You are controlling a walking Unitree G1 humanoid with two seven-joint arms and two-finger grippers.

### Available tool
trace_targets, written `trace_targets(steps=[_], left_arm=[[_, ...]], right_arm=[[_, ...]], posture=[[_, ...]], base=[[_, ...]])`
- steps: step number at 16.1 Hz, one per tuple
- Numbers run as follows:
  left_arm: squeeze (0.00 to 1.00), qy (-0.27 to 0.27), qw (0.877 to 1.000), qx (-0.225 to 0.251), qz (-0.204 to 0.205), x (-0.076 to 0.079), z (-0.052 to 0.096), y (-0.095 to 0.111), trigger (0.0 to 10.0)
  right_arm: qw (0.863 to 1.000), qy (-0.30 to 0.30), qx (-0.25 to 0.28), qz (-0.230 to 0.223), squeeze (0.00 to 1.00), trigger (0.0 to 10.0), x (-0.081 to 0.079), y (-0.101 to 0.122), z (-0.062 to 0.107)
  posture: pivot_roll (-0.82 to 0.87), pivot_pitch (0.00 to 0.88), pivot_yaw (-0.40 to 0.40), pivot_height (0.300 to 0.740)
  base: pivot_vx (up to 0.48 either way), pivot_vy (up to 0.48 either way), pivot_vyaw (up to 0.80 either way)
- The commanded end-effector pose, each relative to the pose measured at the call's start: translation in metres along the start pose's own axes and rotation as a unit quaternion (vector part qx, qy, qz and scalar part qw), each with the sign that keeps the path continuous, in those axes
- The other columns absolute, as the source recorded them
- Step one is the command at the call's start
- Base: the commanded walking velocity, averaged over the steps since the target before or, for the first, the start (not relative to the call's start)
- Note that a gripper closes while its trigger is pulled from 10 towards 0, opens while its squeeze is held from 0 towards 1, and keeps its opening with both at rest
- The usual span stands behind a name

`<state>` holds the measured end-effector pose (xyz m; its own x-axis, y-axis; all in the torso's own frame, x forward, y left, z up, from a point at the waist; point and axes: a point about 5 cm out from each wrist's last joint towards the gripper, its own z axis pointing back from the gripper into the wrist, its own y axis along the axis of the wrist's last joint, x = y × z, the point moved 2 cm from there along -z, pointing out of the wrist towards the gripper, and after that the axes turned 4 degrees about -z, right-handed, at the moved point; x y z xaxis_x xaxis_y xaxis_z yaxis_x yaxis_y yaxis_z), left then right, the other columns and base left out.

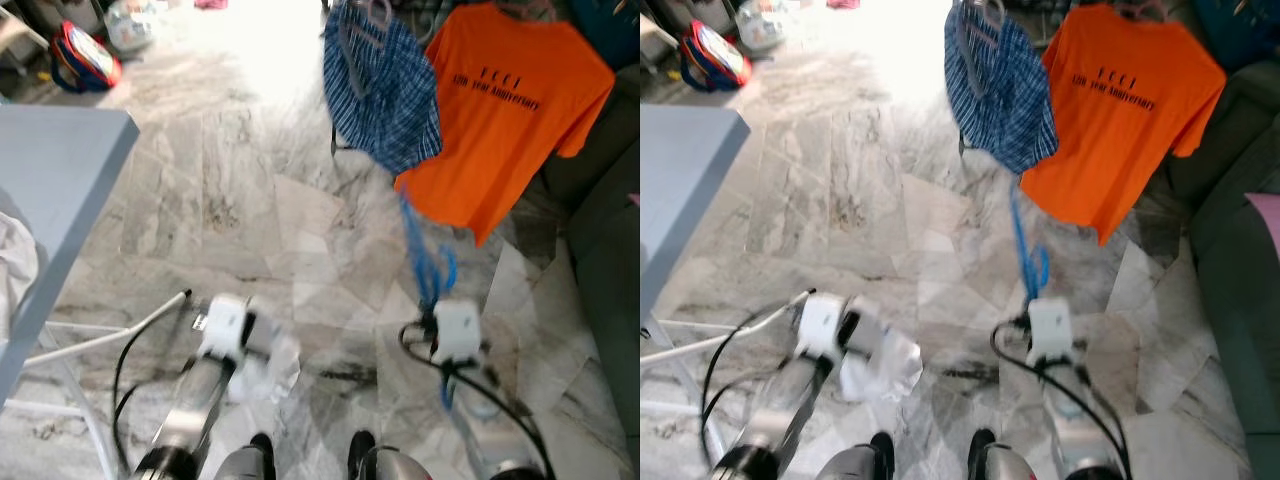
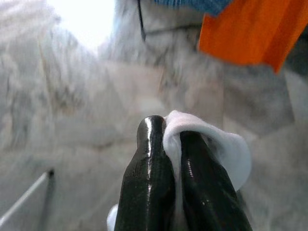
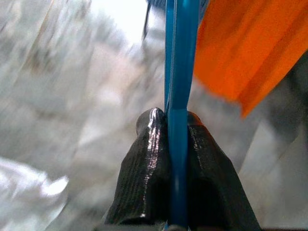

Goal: Hang hanger

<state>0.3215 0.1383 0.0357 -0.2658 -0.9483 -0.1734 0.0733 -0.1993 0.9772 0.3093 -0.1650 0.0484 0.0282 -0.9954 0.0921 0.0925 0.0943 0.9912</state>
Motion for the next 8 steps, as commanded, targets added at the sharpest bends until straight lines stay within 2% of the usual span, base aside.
trace_targets(steps=[1, 2, 3, 4, 6, 8], left_arm=[[0.00, 0.001, 0.999, 0.038, -0.016, -0.001, -0.009, 0.021, 10.0], [0.00, 0.002, 0.999, 0.052, -0.016, -0.001, -0.014, 0.030, 10.0], [0.00, 0.010, 0.997, 0.078, -0.013, -0.004, -0.024, 0.051, 10.0], [0.00, 0.014, 0.996, 0.086, -0.009, -0.005, -0.028, 0.058, 10.0], [0.00, 0.021, 0.996, 0.089, -0.009, -0.006, -0.030, 0.061, 10.0], [0.00, 0.022, 0.997, 0.074, -0.008, -0.002, -0.028, 0.052, 10.0]], right_arm=[[1.000, -0.016, 0.017, 0.002, 0.00, 10.0, 0.006, 0.006, 0.002], [1.000, -0.017, 0.019, -0.001, 0.00, 10.0, 0.007, 0.009, 0.000], [1.000, -0.018, 0.022, 0.002, 0.00, 10.0, 0.009, 0.013, -0.002], [1.000, -0.020, 0.024, 0.001, 0.00, 10.0, 0.010, 0.015, -0.002], [0.999, -0.023, 0.025, 0.000, 0.00, 10.0, 0.009, 0.015, -0.001], [1.000, -0.014, 0.024, 0.011, 0.00, 10.0, 0.005, 0.013, 0.001]], posture=[[0.09, 0.229, -0.003, 0.740], [0.08, 0.228, 0.000, 0.740], [0.08, 0.224, 0.004, 0.740], [0.07, 0.220, 0.006, 0.740], [0.07, 0.197, 0.004, 0.740], [0.07, 0.156, -0.010, 0.740]], base=[[0.000, 0.000, 0.00], [0.000, 0.000, 0.00], [0.000, 0.000, 0.00], [0.000, 0.000, 0.00], [0.000, 0.000, 0.00], [0.000, 0.000, 0.00]])
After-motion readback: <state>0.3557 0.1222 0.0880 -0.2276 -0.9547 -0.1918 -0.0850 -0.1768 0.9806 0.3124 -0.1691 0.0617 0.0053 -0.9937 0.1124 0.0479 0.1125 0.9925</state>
